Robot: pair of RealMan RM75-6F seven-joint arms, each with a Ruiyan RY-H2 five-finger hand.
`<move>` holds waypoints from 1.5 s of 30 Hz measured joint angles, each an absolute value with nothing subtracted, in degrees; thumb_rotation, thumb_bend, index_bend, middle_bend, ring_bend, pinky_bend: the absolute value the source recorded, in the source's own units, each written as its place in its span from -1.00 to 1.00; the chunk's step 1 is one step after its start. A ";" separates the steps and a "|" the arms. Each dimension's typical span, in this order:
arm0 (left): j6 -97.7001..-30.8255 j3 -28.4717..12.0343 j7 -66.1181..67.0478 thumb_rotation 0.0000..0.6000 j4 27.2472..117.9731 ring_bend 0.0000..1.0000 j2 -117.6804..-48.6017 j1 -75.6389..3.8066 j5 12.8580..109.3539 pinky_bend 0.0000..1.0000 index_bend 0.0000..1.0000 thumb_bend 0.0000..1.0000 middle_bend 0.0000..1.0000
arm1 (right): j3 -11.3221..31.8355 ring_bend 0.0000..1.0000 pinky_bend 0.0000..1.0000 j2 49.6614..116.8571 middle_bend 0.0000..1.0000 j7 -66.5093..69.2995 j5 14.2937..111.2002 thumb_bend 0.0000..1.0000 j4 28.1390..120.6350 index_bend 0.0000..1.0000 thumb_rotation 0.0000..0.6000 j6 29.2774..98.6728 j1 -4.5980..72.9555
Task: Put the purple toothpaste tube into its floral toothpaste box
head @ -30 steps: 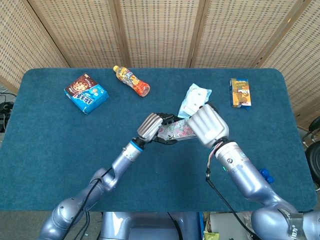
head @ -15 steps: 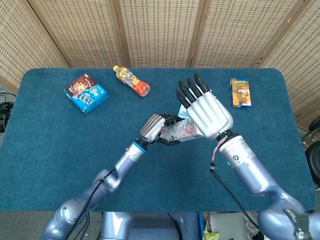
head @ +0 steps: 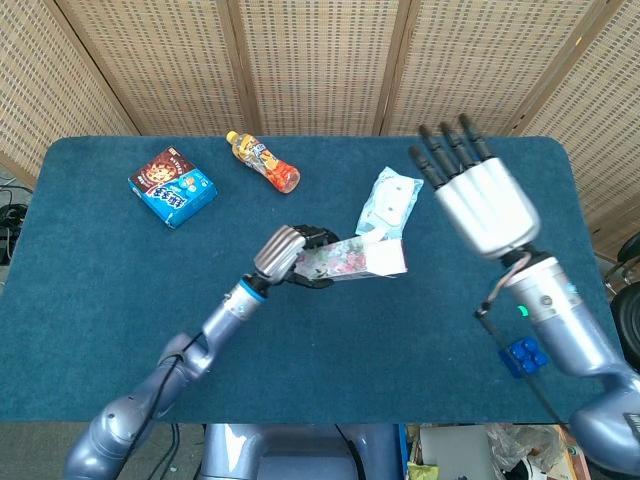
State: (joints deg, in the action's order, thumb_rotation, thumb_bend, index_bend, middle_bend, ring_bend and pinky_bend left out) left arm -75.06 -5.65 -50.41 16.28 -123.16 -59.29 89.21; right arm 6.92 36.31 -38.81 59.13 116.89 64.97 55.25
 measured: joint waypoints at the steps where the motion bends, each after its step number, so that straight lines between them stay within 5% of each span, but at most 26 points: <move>1: -75.47 -4.57 -50.20 1.00 16.32 0.03 -121.90 -58.29 89.99 0.02 0.20 -0.63 0.10 | 6.60 -1.00 -1.00 36.66 -1.00 -36.12 59.63 -1.00 115.42 -1.00 1.00 65.55 53.71; 9: -77.12 4.28 -45.12 1.00 22.11 0.03 -109.88 -51.02 96.03 0.02 0.20 -0.63 0.10 | 2.10 -1.00 -1.00 47.64 -1.00 -9.51 71.24 -1.00 94.85 -1.00 1.00 73.06 39.19; 18: -71.76 6.81 -39.00 1.00 29.02 0.01 -105.46 -48.47 97.20 0.02 0.20 -0.63 0.10 | -2.44 -1.00 -1.00 63.68 -1.00 4.44 82.86 -1.00 75.22 -1.00 1.00 79.74 25.79; 22: -68.94 7.13 -37.66 1.00 30.05 -0.23 -105.30 -48.40 97.03 -0.13 0.15 -0.63 -0.16 | -2.42 -1.00 -1.00 64.64 -1.00 6.14 84.54 -1.00 74.33 -1.00 1.00 81.03 24.07; 24: -66.46 7.31 -36.50 1.00 30.74 -0.63 -105.15 -48.47 96.80 -0.35 -0.20 -0.63 -0.72 | -2.22 -1.00 -1.00 64.74 -1.00 6.41 85.03 -1.00 74.28 -1.00 1.00 81.32 23.55; 26: -63.91 7.33 -34.44 1.00 31.61 -0.89 -104.95 -48.53 96.36 -0.56 -0.62 -0.63 -0.98 | -1.99 -1.00 -1.00 64.90 -1.00 6.63 85.47 -1.00 74.14 -1.00 1.00 81.80 23.02; 29: -61.43 7.12 -31.70 1.00 34.02 -1.00 -104.14 -48.51 95.62 -0.84 -0.99 -0.63 -1.00 | -1.57 -1.00 -1.00 65.28 -1.00 7.29 85.98 -1.00 73.72 -1.00 1.00 82.45 22.07; 37: -64.68 4.61 -26.55 1.00 43.71 -1.00 -98.01 -46.60 93.27 -1.00 -1.00 -0.63 -1.00 | -0.67 -1.00 -1.00 65.46 -1.00 6.54 86.17 -1.00 74.65 -1.00 1.00 83.59 20.12; 45: -70.20 2.25 -12.58 1.00 68.09 -1.00 -83.86 -39.00 85.96 -1.00 -1.00 -0.67 -1.00 | -0.12 -1.00 -1.00 64.60 -1.00 0.39 83.88 -1.00 83.71 -1.00 1.00 84.35 16.54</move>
